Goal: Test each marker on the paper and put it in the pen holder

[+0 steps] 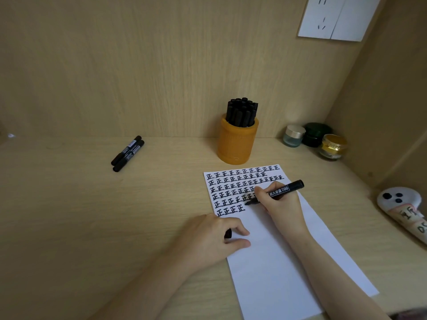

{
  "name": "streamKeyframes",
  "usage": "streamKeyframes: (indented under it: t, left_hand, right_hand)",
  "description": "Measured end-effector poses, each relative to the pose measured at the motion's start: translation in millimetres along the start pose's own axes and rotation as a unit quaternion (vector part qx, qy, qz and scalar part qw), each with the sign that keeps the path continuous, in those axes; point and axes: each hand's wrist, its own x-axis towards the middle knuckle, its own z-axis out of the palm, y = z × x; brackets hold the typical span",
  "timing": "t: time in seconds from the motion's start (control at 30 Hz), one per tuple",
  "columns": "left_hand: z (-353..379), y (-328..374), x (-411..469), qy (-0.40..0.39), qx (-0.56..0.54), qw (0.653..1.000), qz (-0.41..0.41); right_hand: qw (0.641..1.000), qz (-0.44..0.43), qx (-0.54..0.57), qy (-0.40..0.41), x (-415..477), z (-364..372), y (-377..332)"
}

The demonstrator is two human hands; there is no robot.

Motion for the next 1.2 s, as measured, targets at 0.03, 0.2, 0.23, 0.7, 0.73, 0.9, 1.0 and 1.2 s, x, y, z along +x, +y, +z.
streamKeyframes:
  t: [0.03,0.2,0.23,0.7,0.73,0.9,1.0,1.2]
  left_hand:
    - [0.0,-0.1,0.3,0.000,0.001,1.000,0.001]
    - [0.6,-1.4,0.7,0.000,0.002,1.000,0.001]
    - [0.8,-1.6,0.6,0.000,0.001,1.000,0.000]
    - [2.1,-3.8,1.2,0.001,0.000,1.000,0.006]
    - [2.2,-4.0,1.3,0.000,-0.001,1.000,0.005]
    - [3.0,-4.4,1.5,0.000,-0.001,1.000,0.002]
    - [2.1,-2.6,1.2,-0.005,-0.002,1.000,0.000]
    - [1.8,-2.6,1.3,-0.001,-0.004,1.000,0.002]
  right_hand:
    - [1.000,-0.004,-0.012,0.003,-0.1,0.2,0.0]
    - [0.999,-0.014,-0.027,0.032,0.3,-0.7,-0.5]
    - [0.999,-0.012,-0.024,0.032,0.5,-1.2,-0.2]
    - [0.999,-0.005,-0.039,0.010,-0.8,-3.0,-2.9]
    - [0.999,-0.005,-0.039,0.011,-0.8,-3.3,-2.5]
    - [0.999,-0.011,-0.035,0.023,-0.7,-3.2,-1.0]
    - [0.999,-0.019,-0.045,0.023,-0.3,-2.2,-0.1]
    - [1.000,-0.016,-0.018,0.017,-0.3,-2.6,-0.2]
